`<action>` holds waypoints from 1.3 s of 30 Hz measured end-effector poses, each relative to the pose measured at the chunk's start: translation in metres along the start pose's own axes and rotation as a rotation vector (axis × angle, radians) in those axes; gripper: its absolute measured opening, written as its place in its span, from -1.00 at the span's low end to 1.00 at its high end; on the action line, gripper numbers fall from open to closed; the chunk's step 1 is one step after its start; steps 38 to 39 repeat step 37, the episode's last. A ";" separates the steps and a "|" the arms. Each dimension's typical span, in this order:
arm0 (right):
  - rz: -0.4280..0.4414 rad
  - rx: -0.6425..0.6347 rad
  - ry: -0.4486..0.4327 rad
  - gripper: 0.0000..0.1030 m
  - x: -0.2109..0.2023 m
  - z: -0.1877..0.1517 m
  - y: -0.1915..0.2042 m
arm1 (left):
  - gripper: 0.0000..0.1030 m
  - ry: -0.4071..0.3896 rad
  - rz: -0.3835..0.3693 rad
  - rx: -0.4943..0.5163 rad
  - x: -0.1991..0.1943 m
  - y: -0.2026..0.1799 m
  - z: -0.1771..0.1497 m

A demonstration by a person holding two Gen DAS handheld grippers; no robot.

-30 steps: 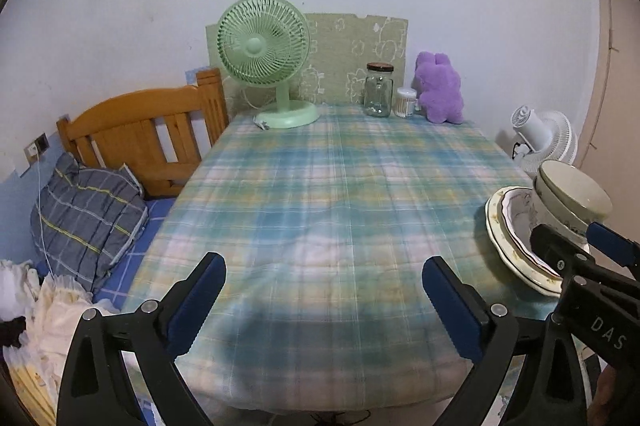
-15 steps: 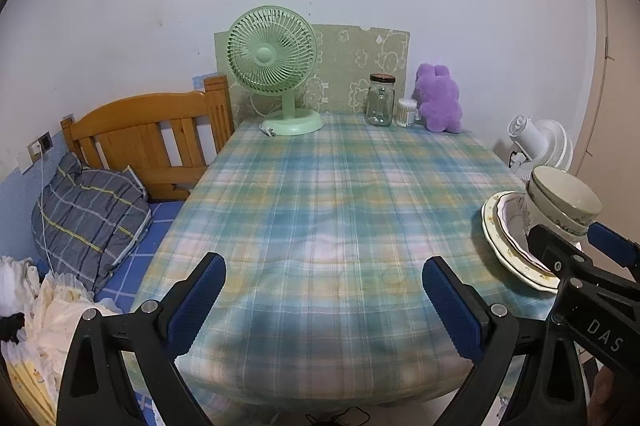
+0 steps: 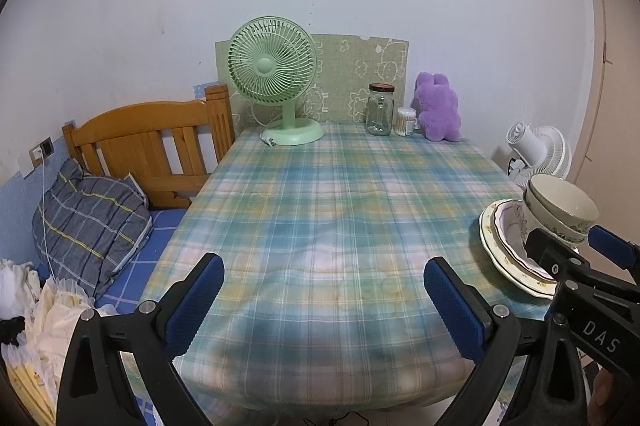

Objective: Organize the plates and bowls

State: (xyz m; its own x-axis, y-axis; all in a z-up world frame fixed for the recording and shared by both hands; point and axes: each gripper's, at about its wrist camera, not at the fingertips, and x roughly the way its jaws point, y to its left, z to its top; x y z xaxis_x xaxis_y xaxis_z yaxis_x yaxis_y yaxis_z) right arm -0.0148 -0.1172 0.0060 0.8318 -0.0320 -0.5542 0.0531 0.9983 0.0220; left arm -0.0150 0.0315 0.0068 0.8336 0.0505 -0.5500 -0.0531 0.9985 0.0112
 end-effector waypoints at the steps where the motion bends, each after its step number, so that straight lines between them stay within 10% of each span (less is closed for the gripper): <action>1: 0.000 0.002 0.001 0.71 0.000 0.000 0.000 | 0.97 0.001 0.001 -0.001 0.000 0.000 0.000; 39: -0.002 -0.003 0.025 0.71 0.004 -0.005 -0.001 | 0.99 0.018 0.003 -0.010 0.003 0.002 -0.008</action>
